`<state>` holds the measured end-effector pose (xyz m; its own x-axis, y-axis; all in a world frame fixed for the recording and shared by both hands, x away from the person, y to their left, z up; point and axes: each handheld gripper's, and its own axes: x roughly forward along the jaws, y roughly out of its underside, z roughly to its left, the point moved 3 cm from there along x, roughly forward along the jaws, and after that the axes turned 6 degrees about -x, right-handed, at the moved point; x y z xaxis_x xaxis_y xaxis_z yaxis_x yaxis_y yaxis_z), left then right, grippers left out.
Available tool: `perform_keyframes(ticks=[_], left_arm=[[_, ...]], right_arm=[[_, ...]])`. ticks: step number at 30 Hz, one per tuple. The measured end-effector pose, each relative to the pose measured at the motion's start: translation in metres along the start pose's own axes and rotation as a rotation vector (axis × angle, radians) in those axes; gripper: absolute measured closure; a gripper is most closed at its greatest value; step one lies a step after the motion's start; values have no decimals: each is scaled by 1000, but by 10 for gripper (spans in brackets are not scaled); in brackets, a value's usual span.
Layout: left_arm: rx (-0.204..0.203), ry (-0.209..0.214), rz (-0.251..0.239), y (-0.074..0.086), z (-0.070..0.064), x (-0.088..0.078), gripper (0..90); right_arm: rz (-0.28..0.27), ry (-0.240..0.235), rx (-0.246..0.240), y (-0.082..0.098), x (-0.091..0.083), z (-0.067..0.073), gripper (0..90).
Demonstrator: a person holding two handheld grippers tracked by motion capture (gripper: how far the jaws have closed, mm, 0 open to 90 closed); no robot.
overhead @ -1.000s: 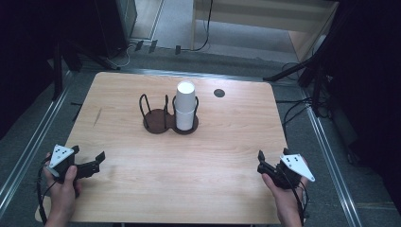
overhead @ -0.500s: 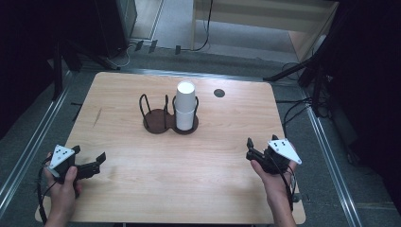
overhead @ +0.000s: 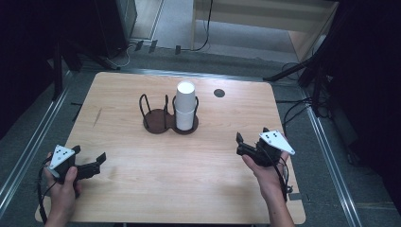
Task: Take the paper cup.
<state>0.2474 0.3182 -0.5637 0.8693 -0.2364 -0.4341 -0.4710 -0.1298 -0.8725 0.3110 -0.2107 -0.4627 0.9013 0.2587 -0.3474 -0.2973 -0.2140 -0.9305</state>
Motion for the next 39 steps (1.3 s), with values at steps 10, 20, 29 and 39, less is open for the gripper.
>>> perform_keyframes(ticks=[10,20,29,39], left_arm=[[3,2,1,0,0,0,0],[6,5,2,0,0,0,0],[7,7,4,0,0,1,0],[3,6,10,0,0,1,0]], right_arm=[[-8,-25,-7,-11,12,18,80],[-20,-44,-10,-23,26,32,82],[-26,-65,-22,-34,38,47,83],[-25,-87,-41,-43,51,64,83]])
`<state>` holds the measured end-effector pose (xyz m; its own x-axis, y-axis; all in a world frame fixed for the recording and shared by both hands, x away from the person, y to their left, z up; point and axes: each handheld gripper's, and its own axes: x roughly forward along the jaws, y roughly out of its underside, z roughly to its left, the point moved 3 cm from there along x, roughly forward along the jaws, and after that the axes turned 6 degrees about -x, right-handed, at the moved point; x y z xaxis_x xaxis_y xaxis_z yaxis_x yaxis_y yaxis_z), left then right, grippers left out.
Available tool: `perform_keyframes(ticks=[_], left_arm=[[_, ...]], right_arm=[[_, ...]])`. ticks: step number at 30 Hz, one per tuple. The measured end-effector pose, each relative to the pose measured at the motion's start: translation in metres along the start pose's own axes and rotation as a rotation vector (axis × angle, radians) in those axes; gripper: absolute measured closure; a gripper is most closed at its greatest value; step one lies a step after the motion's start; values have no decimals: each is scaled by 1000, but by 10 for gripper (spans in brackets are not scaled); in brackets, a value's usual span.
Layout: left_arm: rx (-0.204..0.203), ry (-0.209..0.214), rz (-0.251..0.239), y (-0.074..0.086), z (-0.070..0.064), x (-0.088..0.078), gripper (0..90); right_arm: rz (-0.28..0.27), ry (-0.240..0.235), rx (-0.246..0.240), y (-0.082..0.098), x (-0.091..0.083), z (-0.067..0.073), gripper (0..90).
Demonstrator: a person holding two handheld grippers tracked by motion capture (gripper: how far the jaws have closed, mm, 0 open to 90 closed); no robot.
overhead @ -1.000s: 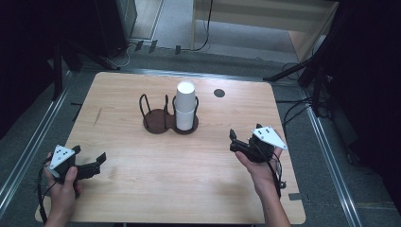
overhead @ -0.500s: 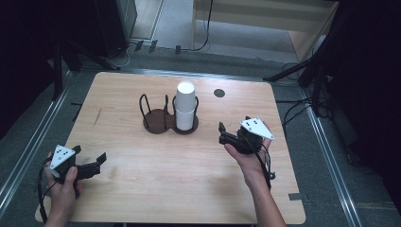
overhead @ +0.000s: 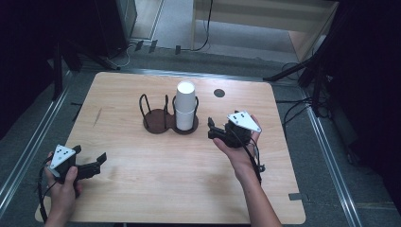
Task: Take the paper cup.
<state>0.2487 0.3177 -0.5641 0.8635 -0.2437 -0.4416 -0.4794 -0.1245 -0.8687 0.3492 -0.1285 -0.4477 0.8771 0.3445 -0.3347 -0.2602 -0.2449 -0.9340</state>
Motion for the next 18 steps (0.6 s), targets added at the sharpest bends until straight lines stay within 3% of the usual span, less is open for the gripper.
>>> perform_keyframes(ticks=[18], left_arm=[[-5,5,3,0,1,0,0]], right_arm=[[-3,-83,4,-14,35,40,89]])
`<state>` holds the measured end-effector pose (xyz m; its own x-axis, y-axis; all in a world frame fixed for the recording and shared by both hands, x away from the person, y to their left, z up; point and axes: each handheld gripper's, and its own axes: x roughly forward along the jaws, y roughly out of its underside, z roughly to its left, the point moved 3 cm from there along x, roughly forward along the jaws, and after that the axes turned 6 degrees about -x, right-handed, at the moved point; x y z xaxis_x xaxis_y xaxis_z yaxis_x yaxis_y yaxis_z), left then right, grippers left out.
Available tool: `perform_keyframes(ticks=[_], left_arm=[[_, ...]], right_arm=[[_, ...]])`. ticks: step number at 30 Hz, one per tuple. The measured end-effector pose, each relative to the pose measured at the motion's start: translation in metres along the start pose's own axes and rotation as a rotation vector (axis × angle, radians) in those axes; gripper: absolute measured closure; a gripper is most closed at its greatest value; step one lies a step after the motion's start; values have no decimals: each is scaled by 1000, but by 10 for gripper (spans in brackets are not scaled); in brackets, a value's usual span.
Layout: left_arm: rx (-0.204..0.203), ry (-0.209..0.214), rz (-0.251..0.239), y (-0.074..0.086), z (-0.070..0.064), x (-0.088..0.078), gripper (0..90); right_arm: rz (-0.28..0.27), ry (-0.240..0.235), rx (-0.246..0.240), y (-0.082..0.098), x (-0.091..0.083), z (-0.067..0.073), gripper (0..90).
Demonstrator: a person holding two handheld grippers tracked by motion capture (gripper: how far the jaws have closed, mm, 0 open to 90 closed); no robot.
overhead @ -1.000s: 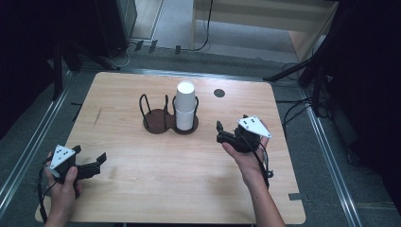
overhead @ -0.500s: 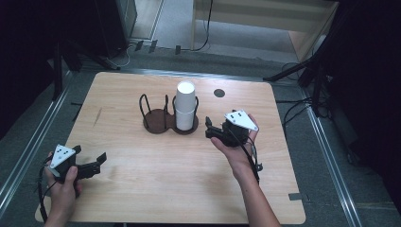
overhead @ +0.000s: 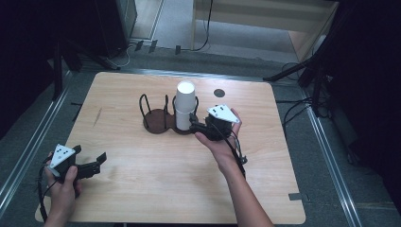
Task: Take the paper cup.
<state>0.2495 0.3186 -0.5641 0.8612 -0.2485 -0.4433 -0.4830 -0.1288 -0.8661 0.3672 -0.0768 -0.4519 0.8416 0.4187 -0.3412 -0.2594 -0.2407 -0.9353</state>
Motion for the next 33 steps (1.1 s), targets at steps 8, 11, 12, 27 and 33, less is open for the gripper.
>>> perform_keyframes(ticks=[8,11,12,27,33], left_arm=[[-3,6,2,0,0,0,0],[-5,8,4,0,0,0,0],[-5,8,5,0,1,0,0],[-6,10,6,0,1,1,0],[-3,14,9,0,0,1,0]], right_arm=[[-1,-30,16,-9,19,11,91],[-4,-35,25,-11,24,13,91],[-4,-33,25,-12,25,14,91],[9,-18,46,-15,45,19,123],[4,-23,53,-18,51,21,131]])
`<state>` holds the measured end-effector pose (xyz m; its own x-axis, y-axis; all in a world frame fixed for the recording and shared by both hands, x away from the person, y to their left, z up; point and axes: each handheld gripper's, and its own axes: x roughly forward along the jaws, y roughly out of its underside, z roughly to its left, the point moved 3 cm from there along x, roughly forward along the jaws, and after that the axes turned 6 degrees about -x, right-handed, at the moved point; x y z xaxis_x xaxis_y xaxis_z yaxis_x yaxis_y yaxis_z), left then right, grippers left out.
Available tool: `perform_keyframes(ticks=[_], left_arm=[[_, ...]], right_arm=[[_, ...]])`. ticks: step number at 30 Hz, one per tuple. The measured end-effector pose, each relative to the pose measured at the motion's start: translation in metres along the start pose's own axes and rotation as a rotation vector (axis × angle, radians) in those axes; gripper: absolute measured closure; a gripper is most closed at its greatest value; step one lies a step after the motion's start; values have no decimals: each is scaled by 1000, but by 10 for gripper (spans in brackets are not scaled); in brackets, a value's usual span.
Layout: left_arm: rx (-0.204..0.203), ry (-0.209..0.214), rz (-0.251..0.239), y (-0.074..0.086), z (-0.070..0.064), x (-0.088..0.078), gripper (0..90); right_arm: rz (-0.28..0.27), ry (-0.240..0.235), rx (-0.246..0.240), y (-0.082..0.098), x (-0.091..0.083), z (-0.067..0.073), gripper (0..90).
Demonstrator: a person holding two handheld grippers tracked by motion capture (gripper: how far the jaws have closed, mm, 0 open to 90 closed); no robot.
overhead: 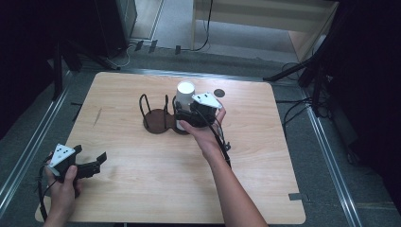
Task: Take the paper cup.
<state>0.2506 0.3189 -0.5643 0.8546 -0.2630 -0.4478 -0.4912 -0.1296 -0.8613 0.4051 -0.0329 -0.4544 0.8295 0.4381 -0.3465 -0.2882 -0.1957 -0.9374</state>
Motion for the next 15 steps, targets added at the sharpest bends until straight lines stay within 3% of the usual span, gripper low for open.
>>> perform_keyframes(ticks=[7,15], left_arm=[[-1,6,0,0,0,0,0],[-4,10,0,0,0,0,0]], right_arm=[[0,3,3,-1,7,3,149],[4,-5,46,-2,16,2,177]])
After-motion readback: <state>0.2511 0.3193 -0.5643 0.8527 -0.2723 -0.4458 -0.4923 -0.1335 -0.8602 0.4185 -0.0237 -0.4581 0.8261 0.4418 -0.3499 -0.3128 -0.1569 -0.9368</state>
